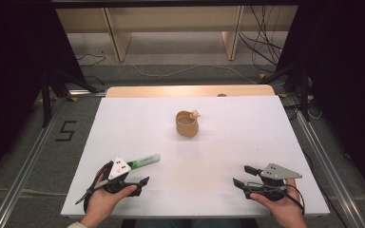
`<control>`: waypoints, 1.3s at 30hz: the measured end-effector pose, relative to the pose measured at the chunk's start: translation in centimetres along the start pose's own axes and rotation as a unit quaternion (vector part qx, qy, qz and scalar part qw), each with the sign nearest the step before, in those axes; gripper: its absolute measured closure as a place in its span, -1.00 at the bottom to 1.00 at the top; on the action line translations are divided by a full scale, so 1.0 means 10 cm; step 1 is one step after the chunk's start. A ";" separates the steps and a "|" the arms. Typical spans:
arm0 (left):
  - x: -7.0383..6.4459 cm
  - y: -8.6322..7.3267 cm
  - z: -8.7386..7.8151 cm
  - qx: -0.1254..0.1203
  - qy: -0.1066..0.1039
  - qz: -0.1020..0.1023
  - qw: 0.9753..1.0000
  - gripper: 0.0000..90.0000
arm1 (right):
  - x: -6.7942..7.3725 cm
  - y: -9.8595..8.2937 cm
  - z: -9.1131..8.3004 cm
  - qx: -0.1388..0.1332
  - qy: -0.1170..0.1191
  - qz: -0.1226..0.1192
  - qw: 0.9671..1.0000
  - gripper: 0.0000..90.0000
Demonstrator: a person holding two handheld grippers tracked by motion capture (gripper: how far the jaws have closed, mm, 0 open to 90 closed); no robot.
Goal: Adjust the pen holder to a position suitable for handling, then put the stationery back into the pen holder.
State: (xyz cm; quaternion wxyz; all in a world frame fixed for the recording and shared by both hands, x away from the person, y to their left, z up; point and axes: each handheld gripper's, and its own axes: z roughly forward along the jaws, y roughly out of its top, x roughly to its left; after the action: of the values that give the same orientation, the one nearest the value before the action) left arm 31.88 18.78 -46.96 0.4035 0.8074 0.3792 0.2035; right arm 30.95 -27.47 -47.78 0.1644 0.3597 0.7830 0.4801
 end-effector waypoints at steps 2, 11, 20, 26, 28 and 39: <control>0.01 0.00 0.00 0.000 0.002 0.001 1.000 -0.53 | 0.00 0.01 0.01 -0.002 -0.001 0.003 1.000 -0.27; 0.04 0.00 -0.01 -0.004 0.008 -0.004 1.000 -0.43 | -0.01 0.01 0.01 -0.004 -0.002 0.004 1.000 -0.27; 0.06 0.03 -0.02 -0.018 0.029 -0.019 0.999 0.02 | -0.01 0.01 0.00 -0.006 -0.003 0.003 1.000 -0.27; 0.08 0.09 -0.01 -0.005 0.033 -0.026 0.999 0.57 | 0.00 0.01 0.00 -0.003 0.000 0.001 1.000 -0.27; 0.09 0.12 0.01 0.007 0.035 -0.032 0.999 0.78 | 0.00 0.00 0.00 -0.004 0.002 -0.001 1.000 -0.27; 0.19 0.44 0.38 0.032 0.048 -0.048 0.997 1.00 | 0.01 0.02 0.01 -0.005 0.002 -0.003 1.000 -0.27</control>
State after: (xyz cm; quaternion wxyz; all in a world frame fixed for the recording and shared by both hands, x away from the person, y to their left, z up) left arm 37.43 16.63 -45.59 0.3684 0.7900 0.4429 0.2099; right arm 31.02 -27.27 -47.70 0.1662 0.3560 0.7819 0.4841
